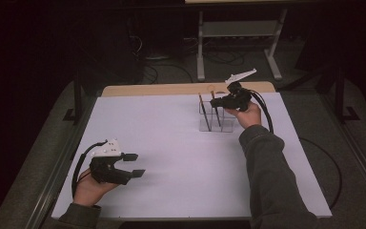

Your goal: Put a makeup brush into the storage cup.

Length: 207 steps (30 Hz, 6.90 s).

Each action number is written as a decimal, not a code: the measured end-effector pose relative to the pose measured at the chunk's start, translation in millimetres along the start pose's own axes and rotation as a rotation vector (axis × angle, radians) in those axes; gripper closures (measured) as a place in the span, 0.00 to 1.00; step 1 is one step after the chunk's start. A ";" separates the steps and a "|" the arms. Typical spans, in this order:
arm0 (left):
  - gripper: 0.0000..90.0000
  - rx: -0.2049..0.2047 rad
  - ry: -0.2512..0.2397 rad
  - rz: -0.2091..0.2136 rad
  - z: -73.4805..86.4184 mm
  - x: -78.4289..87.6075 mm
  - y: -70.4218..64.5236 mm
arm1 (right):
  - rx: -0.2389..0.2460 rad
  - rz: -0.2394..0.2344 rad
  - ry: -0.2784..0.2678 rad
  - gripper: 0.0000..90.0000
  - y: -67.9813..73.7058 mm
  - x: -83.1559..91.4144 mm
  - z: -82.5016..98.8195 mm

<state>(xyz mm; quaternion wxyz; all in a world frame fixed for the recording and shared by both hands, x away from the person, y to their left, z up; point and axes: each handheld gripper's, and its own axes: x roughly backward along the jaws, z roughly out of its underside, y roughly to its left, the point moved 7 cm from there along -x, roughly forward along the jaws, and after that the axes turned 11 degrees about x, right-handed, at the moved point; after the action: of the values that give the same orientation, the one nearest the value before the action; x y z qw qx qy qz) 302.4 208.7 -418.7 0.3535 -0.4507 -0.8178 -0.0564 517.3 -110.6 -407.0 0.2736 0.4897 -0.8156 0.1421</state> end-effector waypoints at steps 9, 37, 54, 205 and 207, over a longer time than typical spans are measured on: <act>0.40 -0.003 0.001 0.000 0.1 -0.5 0.0 | -0.005 0.008 0.005 0.91 -1.7 0.4 4.3; 0.40 0.002 0.004 0.002 0.8 -2.2 -0.6 | -0.023 0.017 0.033 0.91 -1.0 -4.2 18.4; 0.40 0.002 0.005 -0.001 1.0 -2.1 0.0 | -0.027 0.021 0.047 0.90 -0.9 -4.7 23.1; 0.36 0.034 -0.005 -0.057 6.6 -2.5 9.7 | 0.042 -0.018 -0.005 0.50 109.1 84.2 82.3; 0.36 0.034 -0.005 -0.056 6.7 -2.7 9.7 | 0.044 -0.021 -0.006 0.50 109.6 84.3 84.4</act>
<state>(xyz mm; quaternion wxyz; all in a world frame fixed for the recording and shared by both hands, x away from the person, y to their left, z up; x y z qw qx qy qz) 307.4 215.3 -427.6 0.3574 -0.4215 -0.8319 -0.0514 364.1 -160.9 -422.1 0.2618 0.5044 -0.8080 0.1556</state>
